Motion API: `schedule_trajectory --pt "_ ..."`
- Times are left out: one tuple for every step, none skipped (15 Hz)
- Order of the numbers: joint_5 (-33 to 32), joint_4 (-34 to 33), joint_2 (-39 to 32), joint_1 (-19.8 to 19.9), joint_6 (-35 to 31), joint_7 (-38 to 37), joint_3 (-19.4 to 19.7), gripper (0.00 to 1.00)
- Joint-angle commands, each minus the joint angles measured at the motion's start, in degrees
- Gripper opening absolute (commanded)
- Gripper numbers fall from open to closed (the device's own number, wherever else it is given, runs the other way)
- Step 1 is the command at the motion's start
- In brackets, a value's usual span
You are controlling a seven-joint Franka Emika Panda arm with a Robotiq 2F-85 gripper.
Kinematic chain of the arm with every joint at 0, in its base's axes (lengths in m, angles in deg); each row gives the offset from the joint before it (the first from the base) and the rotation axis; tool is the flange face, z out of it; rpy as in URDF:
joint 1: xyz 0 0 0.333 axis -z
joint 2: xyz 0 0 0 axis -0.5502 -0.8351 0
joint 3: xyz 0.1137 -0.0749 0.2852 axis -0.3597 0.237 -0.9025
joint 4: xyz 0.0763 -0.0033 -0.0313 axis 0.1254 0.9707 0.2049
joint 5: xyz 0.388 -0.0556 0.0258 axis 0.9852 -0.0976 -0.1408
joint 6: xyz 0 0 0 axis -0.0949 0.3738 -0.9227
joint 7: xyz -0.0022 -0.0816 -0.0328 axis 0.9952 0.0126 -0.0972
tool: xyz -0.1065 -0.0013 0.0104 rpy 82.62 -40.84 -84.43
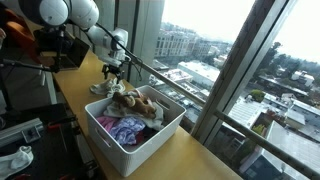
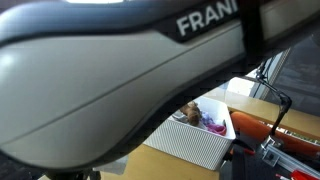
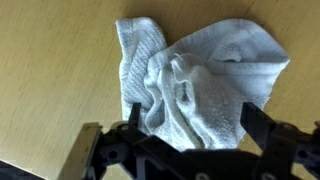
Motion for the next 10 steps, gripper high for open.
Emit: schedule_trajectory --pt "2.14 -7.36 -5.33 0.3 3.78 2.52 -0.79 0.88" --pt "2.32 -8.2 -6.13 0.35 4.41 2.79 -0.67 0.74" --pt "2.55 -9.02 -6.87 0.49 4.89 3.12 -0.64 0.68" --pt "2.67 -9.58 -7.45 0.7 5.19 3.29 -0.54 0.58" --pt "2.76 -9.99 -7.92 0.92 5.34 3.36 -0.45 0.51" --pt "2.9 -9.62 -7.9 1.43 5.44 3.53 -0.42 0.42" --pt "2.57 -8.72 -7.53 2.22 5.22 3.37 -0.75 0.36" --pt "2.59 -8.05 -7.19 2.78 5.13 3.36 -0.71 0.29" --pt "2.54 -6.47 -6.16 3.6 4.75 3.29 -0.59 0.2" --pt "2.47 -5.22 -5.12 4.41 4.58 3.33 -0.52 0.14"
